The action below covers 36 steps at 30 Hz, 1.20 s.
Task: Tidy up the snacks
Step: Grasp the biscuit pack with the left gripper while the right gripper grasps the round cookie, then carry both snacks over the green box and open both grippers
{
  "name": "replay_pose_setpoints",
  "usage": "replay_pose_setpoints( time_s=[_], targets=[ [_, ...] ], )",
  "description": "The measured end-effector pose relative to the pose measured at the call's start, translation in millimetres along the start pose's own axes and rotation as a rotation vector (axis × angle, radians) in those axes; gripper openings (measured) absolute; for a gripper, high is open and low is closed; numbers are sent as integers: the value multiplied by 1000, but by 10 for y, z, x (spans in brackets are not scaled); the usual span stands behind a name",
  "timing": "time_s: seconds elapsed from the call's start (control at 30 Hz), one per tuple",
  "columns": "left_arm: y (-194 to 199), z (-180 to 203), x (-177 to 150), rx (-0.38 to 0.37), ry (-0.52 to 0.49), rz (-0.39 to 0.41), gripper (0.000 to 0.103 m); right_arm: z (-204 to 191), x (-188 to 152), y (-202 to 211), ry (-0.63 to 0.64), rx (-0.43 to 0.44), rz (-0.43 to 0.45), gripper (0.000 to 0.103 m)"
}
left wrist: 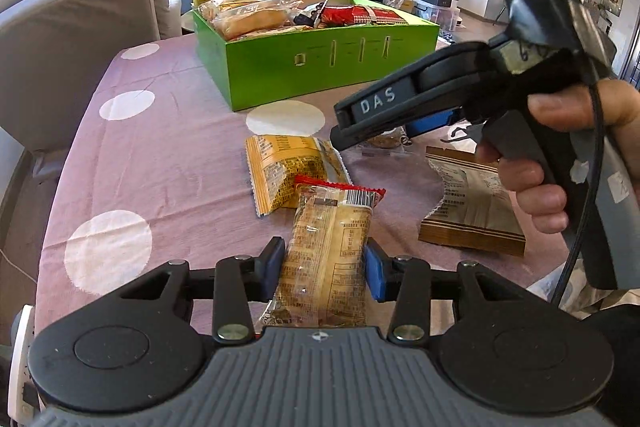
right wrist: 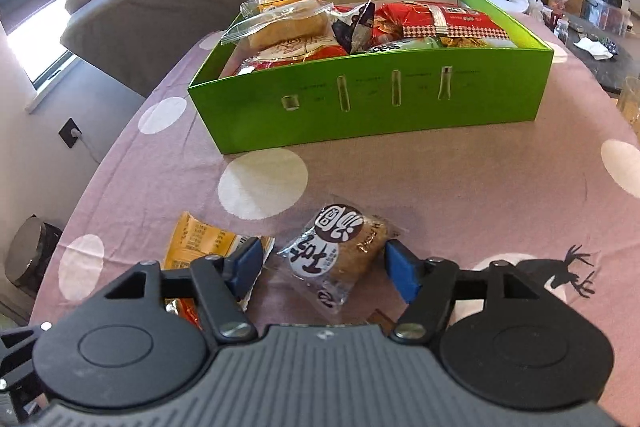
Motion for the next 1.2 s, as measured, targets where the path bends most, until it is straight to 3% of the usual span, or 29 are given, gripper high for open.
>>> replay_pose_setpoints(
  time_s=[0.07,0.17,0.2,0.7,1.2],
  targets=[
    [10,-5,0,4,2,2,39,-21,-9,-15,28,-16,3,72],
    [42,-14,-2,7,9,8,39,0,-7,2,63,-46,20,47],
    [54,-13,1,8,11,11,39,22,-4,10,56,-41,20,46],
    [265,15,265,8,4,91,39,266,165,290,-5,1,104,45],
    [138,153,957,-10,-6,184,39,435,450,570,19,6,215,45]
  ],
)
Point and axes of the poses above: each gripper's, at about its wrist camera, not at the fingertips, and y roughly against the way its jaws point, z to its right, x to its top, the point moved 9 cm from there along -y, roughly the way its jaws point, and after that the axes turned 5 degrees about y, right-handed, at the moved point
